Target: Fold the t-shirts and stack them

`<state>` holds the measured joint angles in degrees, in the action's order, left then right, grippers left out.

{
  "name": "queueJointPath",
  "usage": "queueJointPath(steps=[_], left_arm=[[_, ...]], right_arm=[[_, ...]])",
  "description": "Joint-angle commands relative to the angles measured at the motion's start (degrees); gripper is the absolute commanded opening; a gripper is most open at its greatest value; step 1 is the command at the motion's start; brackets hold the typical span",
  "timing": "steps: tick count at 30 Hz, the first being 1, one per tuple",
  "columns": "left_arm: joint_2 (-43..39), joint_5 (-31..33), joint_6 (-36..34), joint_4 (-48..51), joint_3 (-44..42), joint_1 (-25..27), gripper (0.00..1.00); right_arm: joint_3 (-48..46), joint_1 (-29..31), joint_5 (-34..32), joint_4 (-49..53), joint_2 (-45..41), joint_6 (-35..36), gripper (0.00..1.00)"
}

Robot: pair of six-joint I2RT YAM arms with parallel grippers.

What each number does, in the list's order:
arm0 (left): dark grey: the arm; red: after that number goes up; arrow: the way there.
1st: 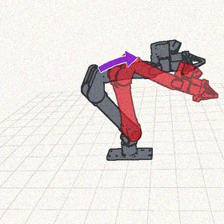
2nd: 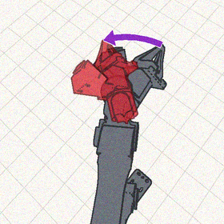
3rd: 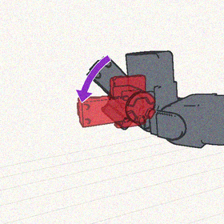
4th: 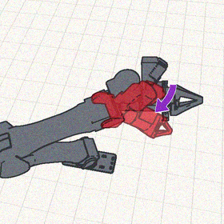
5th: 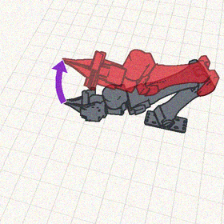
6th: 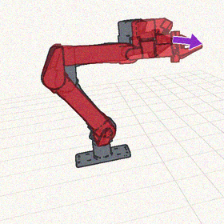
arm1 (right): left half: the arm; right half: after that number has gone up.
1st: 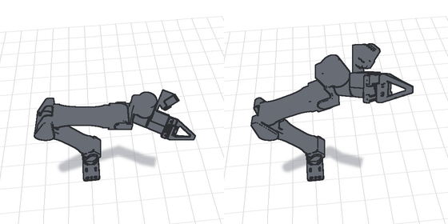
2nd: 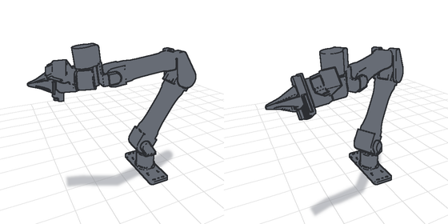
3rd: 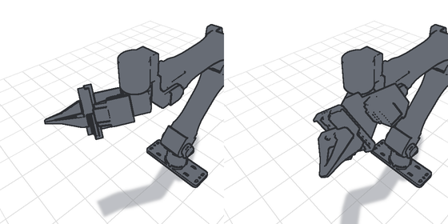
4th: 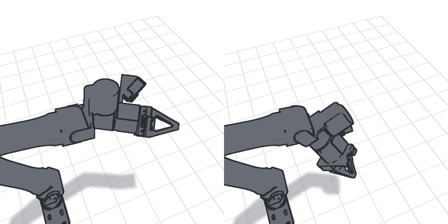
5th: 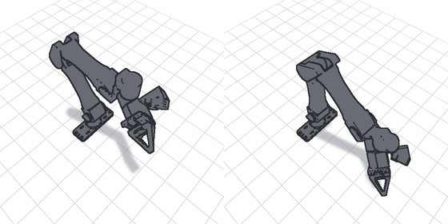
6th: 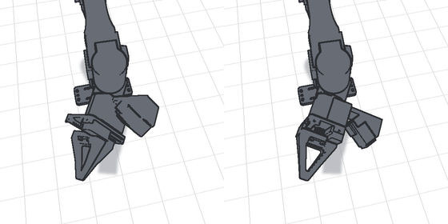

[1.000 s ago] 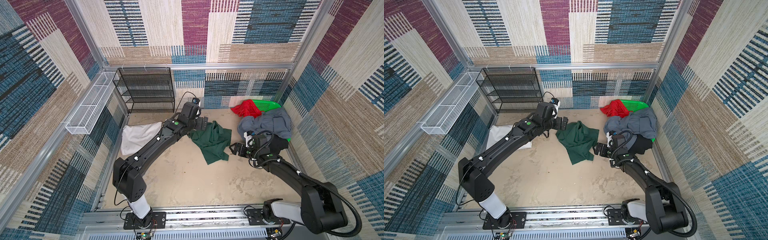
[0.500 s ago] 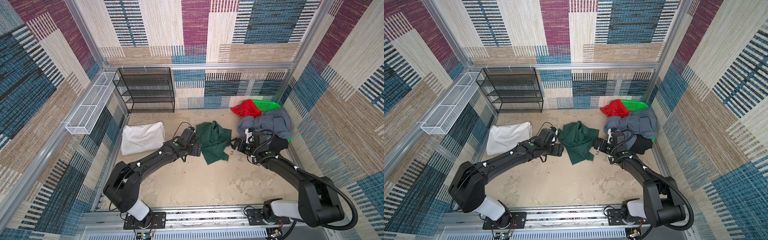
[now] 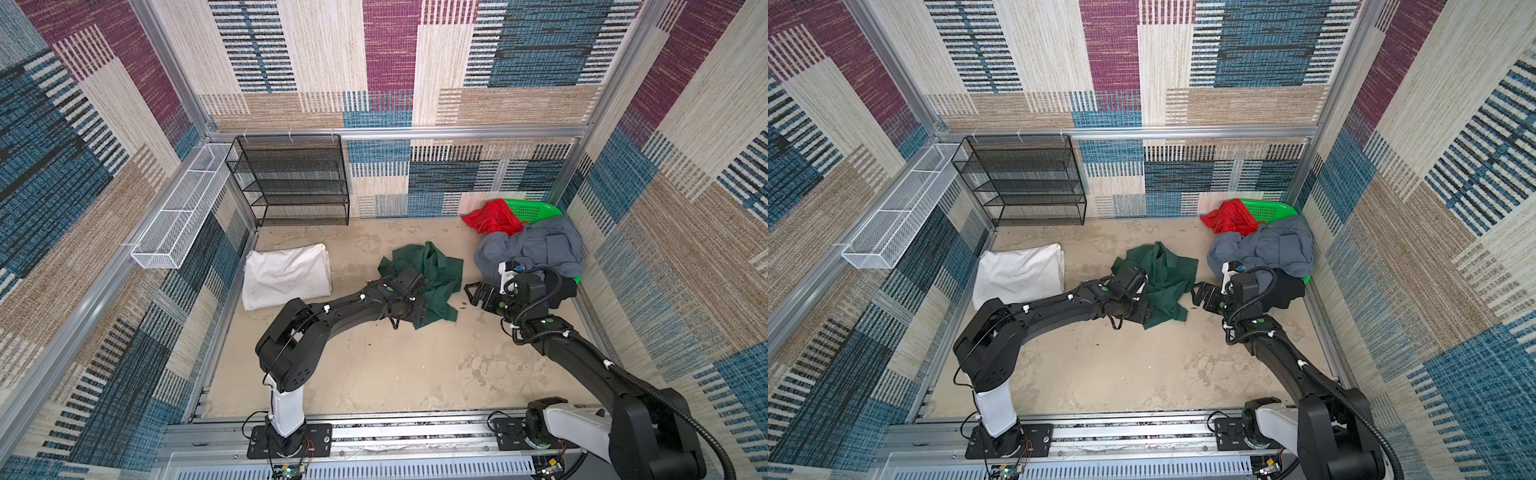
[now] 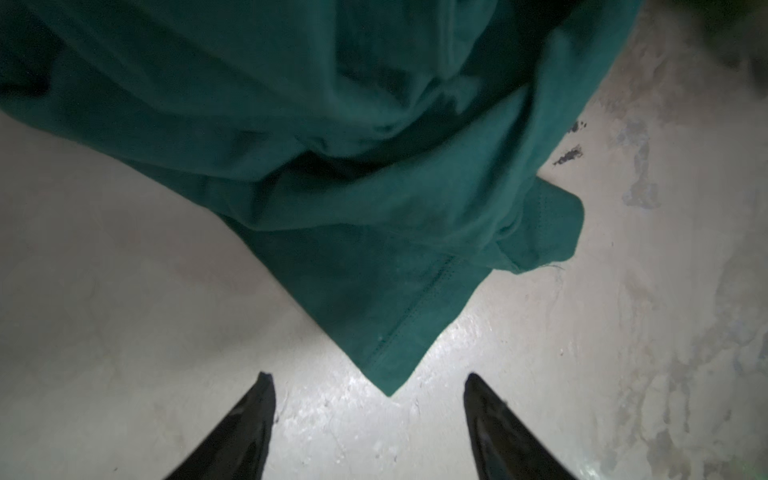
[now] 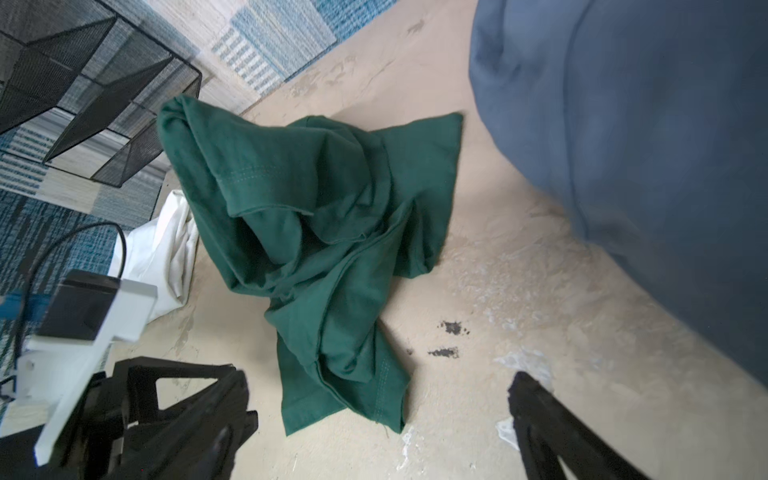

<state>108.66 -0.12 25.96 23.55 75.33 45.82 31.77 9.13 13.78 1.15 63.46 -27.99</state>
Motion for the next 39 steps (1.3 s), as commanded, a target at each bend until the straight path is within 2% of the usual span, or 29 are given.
queueJointPath(steps=[1,3,6,12,15,17,23,28,35,39], left_arm=[[3.0,1.9,1.2,3.6,3.1,0.6,0.71],[5.0,4.1,1.0,6.0,5.3,1.3,0.7],[6.7,6.5,1.2,7.4,6.7,2.2,0.69],[10.5,8.2,1.8,10.5,9.6,2.8,0.68],[12.1,9.0,2.2,12.2,10.9,3.1,0.64],[12.6,9.0,2.4,12.6,11.3,3.1,0.54],[12.0,10.1,2.3,15.4,11.6,3.1,0.0],[4.1,16.0,2.0,20.2,9.3,3.0,0.0],[-14.4,20.2,1.3,22.0,5.2,2.7,0.0],[-21.8,22.1,1.0,21.2,3.8,2.6,0.0]], right_arm=[[-1.3,0.0,-5.3,-1.0,-3.1,2.0,0.98],[-2.6,0.0,-8.0,-0.7,-5.7,2.4,0.98],[-3.4,-0.2,-7.3,-0.5,-8.4,3.3,0.98],[-2.8,-0.2,-11.5,3.0,-11.1,4.8,0.98],[-2.6,-0.3,-10.9,3.9,-11.9,5.5,0.98],[-2.6,-0.3,-10.3,4.1,-12.5,5.2,0.98],[-4.0,-0.3,-8.1,3.0,-13.1,3.8,0.99],[-1.5,-0.3,-10.1,8.0,-9.9,2.2,0.99],[-1.1,0.1,-4.3,7.1,-6.7,1.7,0.99],[-1.8,3.4,-3.1,5.4,-4.2,-0.1,0.97]])
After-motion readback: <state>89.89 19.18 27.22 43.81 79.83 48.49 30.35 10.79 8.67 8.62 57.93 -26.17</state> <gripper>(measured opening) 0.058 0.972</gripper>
